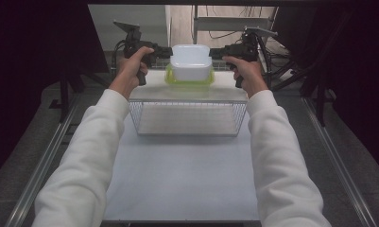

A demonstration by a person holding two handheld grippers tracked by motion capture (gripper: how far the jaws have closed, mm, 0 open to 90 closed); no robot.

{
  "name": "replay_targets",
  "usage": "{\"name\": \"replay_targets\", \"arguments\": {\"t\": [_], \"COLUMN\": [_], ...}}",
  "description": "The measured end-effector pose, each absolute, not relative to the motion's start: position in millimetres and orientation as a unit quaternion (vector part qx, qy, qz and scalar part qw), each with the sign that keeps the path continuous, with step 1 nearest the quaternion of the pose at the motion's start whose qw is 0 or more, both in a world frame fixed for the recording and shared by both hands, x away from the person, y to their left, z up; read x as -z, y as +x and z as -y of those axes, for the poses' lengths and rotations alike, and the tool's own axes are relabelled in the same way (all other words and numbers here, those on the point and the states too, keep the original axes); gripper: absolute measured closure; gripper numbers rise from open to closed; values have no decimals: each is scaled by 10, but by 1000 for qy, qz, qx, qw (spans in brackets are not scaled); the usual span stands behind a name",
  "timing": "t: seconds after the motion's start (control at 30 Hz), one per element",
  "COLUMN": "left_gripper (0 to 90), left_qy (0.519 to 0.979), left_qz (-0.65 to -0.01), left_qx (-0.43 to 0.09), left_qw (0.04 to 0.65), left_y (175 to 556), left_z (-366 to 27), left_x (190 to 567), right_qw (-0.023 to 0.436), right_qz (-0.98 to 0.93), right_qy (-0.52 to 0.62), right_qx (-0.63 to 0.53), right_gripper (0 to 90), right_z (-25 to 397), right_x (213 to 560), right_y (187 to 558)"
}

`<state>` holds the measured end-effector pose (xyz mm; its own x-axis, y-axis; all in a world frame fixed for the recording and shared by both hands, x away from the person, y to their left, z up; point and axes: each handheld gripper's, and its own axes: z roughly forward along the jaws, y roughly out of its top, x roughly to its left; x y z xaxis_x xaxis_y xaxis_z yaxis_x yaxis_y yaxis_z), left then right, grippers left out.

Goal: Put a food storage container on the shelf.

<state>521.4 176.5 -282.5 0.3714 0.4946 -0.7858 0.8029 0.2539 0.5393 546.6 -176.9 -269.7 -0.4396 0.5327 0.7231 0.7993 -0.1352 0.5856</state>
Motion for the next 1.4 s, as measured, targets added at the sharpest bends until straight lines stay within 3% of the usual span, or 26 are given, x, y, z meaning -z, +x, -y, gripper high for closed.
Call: {"name": "replay_targets", "arguments": {"t": [0.13,0.27,0.63,0.97,1.4], "left_gripper": [581,482,396,350,306], "left_qy": [610,619,655,688,725], "left_qz": [-534,-519,-494,-455,-439], "left_qx": [92,62,-6,-33,-62], "left_qw": [579,586,571,565,527], "left_y": [5141,5045,4631,4091,3425], "left_z": [-1804,-1873,-2074,-2108,-1957], "left_x": [2761,2696,2843,3083,3609], "right_qw": [89,58,-13,-44,-81], "right_qz": [648,658,728,747,754], "right_qy": [-506,-486,-418,-377,-360], "right_qx": [562,572,543,546,543], "right_gripper": [557,482,335,299,282], "right_z": [1743,1763,1840,2071,2500], "right_x": [2645,2545,2489,2702,3340], "right_y": [5405,5308,4893,4414,3743]}}
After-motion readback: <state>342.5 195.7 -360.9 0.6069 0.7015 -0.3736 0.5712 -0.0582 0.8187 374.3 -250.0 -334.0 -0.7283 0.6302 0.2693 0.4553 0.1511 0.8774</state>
